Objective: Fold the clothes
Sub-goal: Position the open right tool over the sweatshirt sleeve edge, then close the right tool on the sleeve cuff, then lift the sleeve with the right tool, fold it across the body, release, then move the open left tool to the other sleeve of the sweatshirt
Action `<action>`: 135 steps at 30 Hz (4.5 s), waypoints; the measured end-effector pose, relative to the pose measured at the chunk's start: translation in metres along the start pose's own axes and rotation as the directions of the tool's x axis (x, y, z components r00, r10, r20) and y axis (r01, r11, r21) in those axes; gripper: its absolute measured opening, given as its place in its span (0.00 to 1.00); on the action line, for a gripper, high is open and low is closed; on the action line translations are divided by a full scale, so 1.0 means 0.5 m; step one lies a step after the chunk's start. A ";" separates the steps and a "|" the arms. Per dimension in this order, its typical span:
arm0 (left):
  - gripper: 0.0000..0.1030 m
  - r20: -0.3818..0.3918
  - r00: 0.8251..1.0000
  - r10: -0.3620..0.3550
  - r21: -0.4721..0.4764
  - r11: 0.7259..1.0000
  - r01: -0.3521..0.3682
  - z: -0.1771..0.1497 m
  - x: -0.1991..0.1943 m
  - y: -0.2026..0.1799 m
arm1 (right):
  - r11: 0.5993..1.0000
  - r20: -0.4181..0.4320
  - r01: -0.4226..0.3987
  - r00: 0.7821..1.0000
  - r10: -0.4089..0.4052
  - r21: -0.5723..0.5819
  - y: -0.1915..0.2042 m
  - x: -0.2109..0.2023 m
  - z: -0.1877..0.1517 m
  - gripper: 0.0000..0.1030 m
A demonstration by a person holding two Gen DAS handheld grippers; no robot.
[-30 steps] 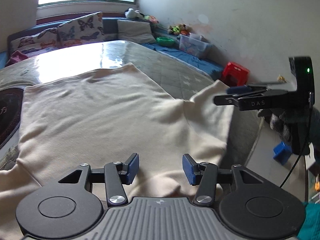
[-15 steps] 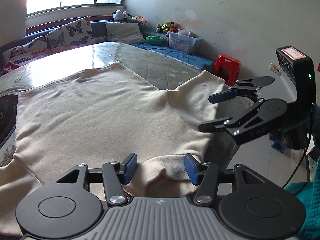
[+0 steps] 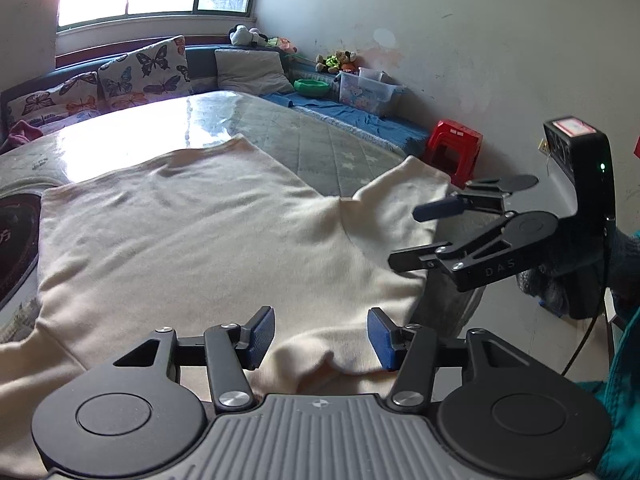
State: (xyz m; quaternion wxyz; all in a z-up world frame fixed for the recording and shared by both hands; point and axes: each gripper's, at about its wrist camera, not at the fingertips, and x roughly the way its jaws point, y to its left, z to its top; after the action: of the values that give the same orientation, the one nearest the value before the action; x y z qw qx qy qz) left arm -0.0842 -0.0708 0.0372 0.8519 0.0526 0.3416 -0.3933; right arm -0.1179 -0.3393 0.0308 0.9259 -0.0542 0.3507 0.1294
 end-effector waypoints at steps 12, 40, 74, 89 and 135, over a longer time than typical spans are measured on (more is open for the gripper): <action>0.54 0.000 0.999 -0.032 0.006 0.999 0.032 0.045 0.065 -0.030 | 0.869 -0.026 0.324 0.940 -0.339 0.375 -0.240 -0.018 -0.050 0.57; 0.54 -0.044 0.994 -0.096 0.040 0.994 0.098 0.056 0.143 -0.086 | 0.825 0.041 0.371 0.903 -0.428 0.427 -0.279 -0.036 -0.046 0.05; 0.57 0.061 0.989 -0.135 -0.007 0.991 0.136 0.063 0.093 -0.048 | 0.963 0.326 0.136 0.922 -0.209 0.233 -0.135 -0.183 0.147 0.04; 0.57 0.124 0.976 0.180 -0.285 0.948 -0.139 -0.072 -0.124 0.130 | 0.945 0.186 -0.258 0.937 0.296 -0.201 0.219 -0.031 0.259 0.04; 0.49 0.087 0.971 0.221 -0.308 0.933 -0.185 -0.070 -0.086 0.133 | 0.986 -0.005 -0.141 0.990 0.141 -0.089 0.067 0.098 0.121 0.28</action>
State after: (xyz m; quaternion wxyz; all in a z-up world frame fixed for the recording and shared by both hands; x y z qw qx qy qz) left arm -0.0759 0.0146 0.0253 0.9052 -0.0648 0.3378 -0.2497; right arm -0.0535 -0.2858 0.0430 0.9113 -0.0702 0.3471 0.2100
